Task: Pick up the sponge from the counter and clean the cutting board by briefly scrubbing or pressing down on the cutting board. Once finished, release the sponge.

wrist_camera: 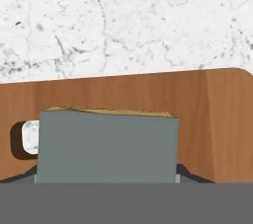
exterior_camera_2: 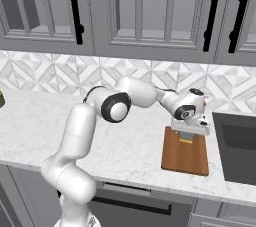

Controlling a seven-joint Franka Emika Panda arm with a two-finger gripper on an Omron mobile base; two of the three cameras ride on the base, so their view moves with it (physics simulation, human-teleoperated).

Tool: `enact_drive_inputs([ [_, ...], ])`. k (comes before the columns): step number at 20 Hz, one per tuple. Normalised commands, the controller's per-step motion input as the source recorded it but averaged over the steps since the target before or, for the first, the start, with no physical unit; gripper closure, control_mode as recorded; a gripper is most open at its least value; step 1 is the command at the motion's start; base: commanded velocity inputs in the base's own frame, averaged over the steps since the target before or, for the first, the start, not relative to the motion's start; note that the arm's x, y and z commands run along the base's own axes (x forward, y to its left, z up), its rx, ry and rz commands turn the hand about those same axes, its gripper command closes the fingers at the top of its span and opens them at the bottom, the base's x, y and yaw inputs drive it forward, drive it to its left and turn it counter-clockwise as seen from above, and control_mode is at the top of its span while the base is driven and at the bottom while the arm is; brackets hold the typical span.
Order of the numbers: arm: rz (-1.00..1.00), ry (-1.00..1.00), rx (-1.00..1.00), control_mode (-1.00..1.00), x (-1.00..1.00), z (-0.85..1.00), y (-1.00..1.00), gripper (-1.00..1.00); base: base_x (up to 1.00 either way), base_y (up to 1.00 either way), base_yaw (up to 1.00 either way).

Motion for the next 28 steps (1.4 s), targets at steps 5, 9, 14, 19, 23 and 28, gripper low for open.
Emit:
enact_drive_inputs([
  [5, 0.00, 0.02, 0.00, -1.00, -0.09, -0.97, -0.16, 1.00, 0.00, 0.00, 0.00],
  [9, 0.00, 0.00, 0.00, -1.00, -0.03, -0.34, -0.36, 1.00, 0.00, 0.00, 0.00],
  [14, 0.00, 0.00, 0.00, -1.00, -0.01, -0.14, -0.57, 1.00, 0.00, 0.00, 0.00],
  [19, 0.00, 0.00, 0.00, -1.00, -0.06, -0.65, -0.39, 1.00, 0.00, 0.00, 0.00],
  [23, 0.00, 0.00, 0.00, -1.00, -0.26, -1.00, -0.21, 1.00, 0.00, 0.00, 0.00],
  [28, 0.00, 0.00, 0.01, -1.00, -0.48, -0.77, -0.31, 1.00, 0.00, 0.00, 0.00],
])
